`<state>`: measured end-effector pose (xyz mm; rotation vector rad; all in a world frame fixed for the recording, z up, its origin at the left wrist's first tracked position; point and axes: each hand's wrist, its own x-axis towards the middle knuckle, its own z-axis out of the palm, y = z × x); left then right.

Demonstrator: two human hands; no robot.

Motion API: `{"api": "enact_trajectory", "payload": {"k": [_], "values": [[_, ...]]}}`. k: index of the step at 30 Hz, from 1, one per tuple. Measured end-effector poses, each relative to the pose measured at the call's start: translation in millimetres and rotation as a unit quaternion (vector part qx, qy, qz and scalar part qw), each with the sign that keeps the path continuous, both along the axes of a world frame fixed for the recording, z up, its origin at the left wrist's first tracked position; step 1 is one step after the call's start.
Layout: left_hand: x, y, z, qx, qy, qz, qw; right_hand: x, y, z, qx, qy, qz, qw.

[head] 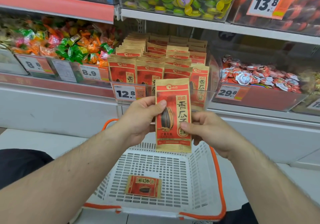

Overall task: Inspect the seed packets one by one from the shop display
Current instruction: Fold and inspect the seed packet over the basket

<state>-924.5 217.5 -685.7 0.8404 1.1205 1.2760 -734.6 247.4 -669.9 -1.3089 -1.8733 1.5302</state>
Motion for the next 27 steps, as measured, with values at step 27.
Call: {"api": "enact_trajectory", "payload": {"k": [27], "values": [[6.5,-9.2,-13.5,-0.008,0.078,-0.184,0.980,-23.8,-13.4,-11.1,0.229,0.004,-0.043,0.972]]}}
